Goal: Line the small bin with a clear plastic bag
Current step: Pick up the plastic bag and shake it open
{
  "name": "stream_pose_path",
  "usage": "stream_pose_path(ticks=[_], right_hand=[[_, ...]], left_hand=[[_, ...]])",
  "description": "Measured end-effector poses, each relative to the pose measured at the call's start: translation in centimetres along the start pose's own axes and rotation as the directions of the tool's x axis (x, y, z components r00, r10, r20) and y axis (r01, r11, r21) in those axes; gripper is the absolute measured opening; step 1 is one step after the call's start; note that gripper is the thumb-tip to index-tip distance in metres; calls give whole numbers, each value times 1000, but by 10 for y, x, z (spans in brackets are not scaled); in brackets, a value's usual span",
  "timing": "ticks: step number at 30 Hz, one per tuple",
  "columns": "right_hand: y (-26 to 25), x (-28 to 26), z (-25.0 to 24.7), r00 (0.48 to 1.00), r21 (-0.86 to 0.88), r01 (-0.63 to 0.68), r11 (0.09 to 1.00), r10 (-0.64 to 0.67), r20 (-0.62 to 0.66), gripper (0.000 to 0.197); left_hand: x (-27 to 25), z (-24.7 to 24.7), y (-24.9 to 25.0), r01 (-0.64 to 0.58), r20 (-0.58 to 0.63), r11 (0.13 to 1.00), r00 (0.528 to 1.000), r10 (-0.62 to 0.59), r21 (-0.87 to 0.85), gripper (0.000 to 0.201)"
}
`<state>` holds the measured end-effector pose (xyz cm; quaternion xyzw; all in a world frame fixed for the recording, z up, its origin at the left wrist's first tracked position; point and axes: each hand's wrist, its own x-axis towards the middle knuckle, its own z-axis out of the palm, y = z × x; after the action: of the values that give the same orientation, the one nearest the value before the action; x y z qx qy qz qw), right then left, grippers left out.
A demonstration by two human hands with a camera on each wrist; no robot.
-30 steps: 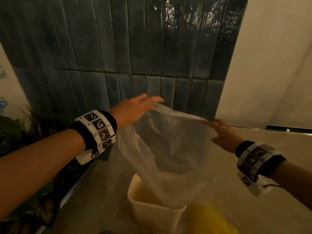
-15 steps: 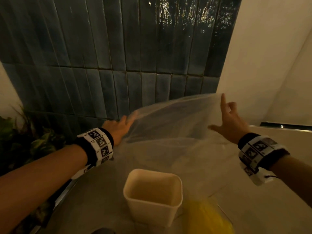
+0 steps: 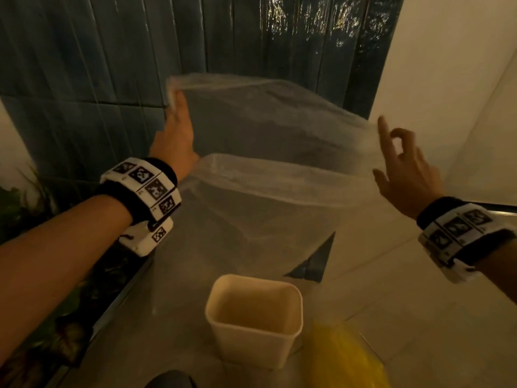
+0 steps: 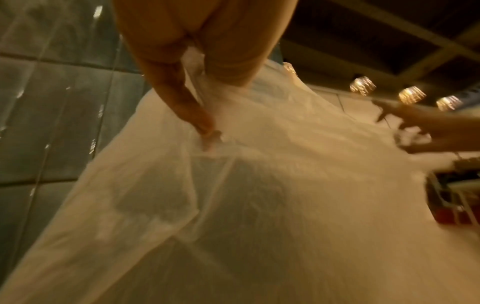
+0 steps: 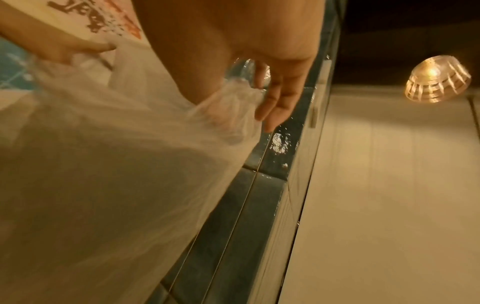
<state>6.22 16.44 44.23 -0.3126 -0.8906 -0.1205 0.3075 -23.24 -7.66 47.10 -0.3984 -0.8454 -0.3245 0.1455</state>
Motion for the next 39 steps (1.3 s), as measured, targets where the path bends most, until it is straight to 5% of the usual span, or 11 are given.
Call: stream_pose_path(ticks=[5,12,16,19,22,28,31,34,36,39], right_hand=[[-22,-21,18,912,-197,404,893,-411,7,68],[-88,-23,45,802,159,575,803,-591,83,38],[-92,-4,59,848,-49,357,933,-301,437,92],[-63,14,61,884,-243,220,945,-88,460,121],[-29,23,51,879,-405,144,903,71,471,126],[-10,2,38,735,-585,147,797,308,604,112],[-43,-9,42,633,-422,123,898,256,731,88],[-93,-19,51,635,-26,86,996,-35,772,69],[-127,-27,49,663,225,110,968,-240,709,58],[-165,-47,44,583,457,158,875,-456,673,47]], left_hand=[[-27,15,4,-294,170,955,944,283,41,100],[-57,28,38,-462,426,882,783,454,-92,104],[-65,24,46,-480,499,868,724,475,-129,109],[-68,23,32,-467,556,881,714,426,-76,118],[-67,23,5,-418,582,908,736,346,-11,124],[-61,36,-20,-315,516,939,832,205,136,123],[-59,50,-8,-313,516,949,820,249,39,124],[-59,61,10,-327,523,941,790,321,-84,127],[-60,66,24,-323,517,934,779,355,-154,125],[-61,67,33,-311,499,922,776,387,-230,127]])
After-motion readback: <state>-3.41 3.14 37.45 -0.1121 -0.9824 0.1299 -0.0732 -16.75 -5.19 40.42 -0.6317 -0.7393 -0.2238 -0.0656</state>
